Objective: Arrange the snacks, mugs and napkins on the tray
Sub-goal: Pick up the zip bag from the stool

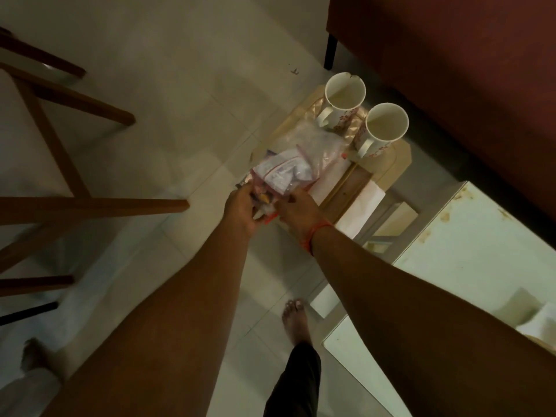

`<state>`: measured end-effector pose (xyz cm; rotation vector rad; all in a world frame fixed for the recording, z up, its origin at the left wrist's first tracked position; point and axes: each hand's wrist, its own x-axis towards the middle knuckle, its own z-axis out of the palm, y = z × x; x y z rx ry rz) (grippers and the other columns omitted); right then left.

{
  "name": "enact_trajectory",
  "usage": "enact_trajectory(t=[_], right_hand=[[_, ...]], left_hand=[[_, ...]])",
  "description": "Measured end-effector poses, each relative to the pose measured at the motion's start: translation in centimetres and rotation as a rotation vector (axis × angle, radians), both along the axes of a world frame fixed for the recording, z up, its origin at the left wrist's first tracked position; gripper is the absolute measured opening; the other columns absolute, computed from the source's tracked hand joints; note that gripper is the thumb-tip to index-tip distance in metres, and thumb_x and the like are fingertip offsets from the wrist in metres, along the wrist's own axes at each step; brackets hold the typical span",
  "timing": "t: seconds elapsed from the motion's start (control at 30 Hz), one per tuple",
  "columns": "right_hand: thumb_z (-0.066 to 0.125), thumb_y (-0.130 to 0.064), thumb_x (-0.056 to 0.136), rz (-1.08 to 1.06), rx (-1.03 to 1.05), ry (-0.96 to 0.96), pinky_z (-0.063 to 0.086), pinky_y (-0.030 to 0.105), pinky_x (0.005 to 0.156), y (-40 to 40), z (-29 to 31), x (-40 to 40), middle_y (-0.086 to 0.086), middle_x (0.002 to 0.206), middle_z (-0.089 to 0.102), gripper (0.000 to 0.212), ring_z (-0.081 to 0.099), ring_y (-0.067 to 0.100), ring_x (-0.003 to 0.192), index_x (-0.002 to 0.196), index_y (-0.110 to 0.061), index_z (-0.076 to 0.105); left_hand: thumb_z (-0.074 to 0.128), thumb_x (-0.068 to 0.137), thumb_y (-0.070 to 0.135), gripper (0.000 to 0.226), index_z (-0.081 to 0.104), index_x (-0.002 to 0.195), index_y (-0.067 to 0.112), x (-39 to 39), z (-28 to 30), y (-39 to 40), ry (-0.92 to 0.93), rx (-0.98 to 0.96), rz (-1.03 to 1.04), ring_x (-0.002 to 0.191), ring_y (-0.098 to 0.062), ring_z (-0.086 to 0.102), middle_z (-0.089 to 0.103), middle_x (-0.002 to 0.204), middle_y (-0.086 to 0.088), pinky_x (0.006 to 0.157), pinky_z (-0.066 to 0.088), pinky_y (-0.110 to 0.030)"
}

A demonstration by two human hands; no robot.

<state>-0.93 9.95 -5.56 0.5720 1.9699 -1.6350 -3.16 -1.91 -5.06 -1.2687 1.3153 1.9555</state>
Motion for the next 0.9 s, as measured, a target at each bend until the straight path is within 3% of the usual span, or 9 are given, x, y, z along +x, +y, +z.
enact_trajectory(t=[0.1,0.2,0.33,0.47,0.53,0.6,0.7,0.77,0.9], right_hand=[[0.064,-0.008,0.083,0.27,0.077,0.097,0.053,0.025,0.079,-0.3,1.9,0.5,0.013,0.109,0.064,0.007,0.063,0.026,0.097,0.089,-0.005,0.065],[0.066,-0.004,0.085,0.43,0.076,0.191,0.039,0.008,0.065,-0.6,5.7,2.5,0.017,0.115,0.056,0.009,0.053,0.019,0.096,0.091,-0.01,0.069],[0.068,-0.007,0.088,0.522,0.087,0.305,0.03,0.011,0.075,1.0,12.1,7.9,0.006,0.114,0.048,0.023,0.043,0.011,0.102,0.11,-0.003,0.07],[0.061,-0.025,0.08,0.481,0.129,0.343,0.048,0.035,0.08,5.2,17.7,15.7,0.015,0.109,0.06,0.029,0.059,0.028,0.098,0.093,-0.001,0.07],[0.057,-0.032,0.078,0.387,0.117,0.373,0.05,0.04,0.082,9.2,20.3,20.3,0.01,0.1,0.062,0.031,0.06,0.027,0.095,0.087,-0.005,0.069],[0.063,-0.026,0.085,0.244,0.113,0.421,0.05,0.031,0.084,14.2,23.0,25.5,-0.002,0.096,0.061,0.013,0.059,0.014,0.094,0.089,-0.016,0.069],[0.068,-0.019,0.091,-0.186,0.207,0.5,0.044,0.019,0.091,21.7,25.2,33.8,-0.014,0.103,0.058,0.017,0.056,0.003,0.102,0.094,-0.034,0.061],[0.068,-0.029,0.092,-0.518,0.202,0.339,0.047,0.026,0.095,27.1,25.3,38.9,-0.008,0.114,0.054,0.019,0.056,0.011,0.108,0.102,-0.038,0.054],[0.058,-0.05,0.094,-0.804,-0.41,-0.08,0.051,0.049,0.1,36.3,27.2,46.2,0.003,0.127,0.057,0.042,0.06,0.028,0.117,0.126,-0.023,0.052]], left_hand=[[0.046,0.099,0.026,0.025,0.055,0.076,0.021,2.7,2.0,-0.9,0.076,0.062,0.09,0.08,-0.02,0.068,0.071,0.074,0.001,0.068,0.054,-0.038],[0.041,0.1,0.027,0.021,0.058,0.087,0.022,6.6,4.4,-1.7,0.106,0.05,0.155,0.085,-0.023,0.068,0.072,0.09,-0.002,0.071,0.049,-0.036],[0.035,0.103,0.028,0.029,0.063,0.101,0.021,12.6,9.4,-0.5,0.134,0.03,0.175,0.076,-0.02,0.074,0.075,0.095,-0.002,0.071,0.048,-0.036],[0.039,0.101,0.025,0.028,0.063,0.089,0.016,19.1,14.4,4.2,0.136,-0.007,0.092,0.064,-0.019,0.067,0.073,0.078,-0.006,0.062,0.037,-0.032],[0.04,0.099,0.021,0.027,0.065,0.093,0.012,22.5,16.8,7.9,0.154,0.015,0.018,0.06,-0.019,0.066,0.069,0.083,-0.011,0.06,0.038,-0.032],[0.04,0.099,0.02,0.031,0.066,0.108,0.007,25.9,19.0,12.1,0.169,0.079,-0.023,0.067,-0.022,0.068,0.071,0.088,-0.014,0.06,0.048,-0.033],[0.041,0.103,0.022,0.032,0.061,0.12,0.005,31.1,22.6,18.6,0.155,0.22,-0.053,0.087,-0.031,0.073,0.072,0.107,-0.021,0.065,0.061,-0.037],[0.046,0.101,0.02,0.028,0.06,0.118,0.002,34.6,24.5,23.0,0.12,0.22,-0.062,0.087,-0.034,0.07,0.068,0.109,-0.022,0.063,0.062,-0.039],[0.05,0.099,0.017,0.027,0.061,0.118,0.001,40.7,27.1,30.6,0.114,0.262,-0.252,0.084,-0.031,0.068,0.066,0.112,-0.024,0.07,0.062,-0.042]])
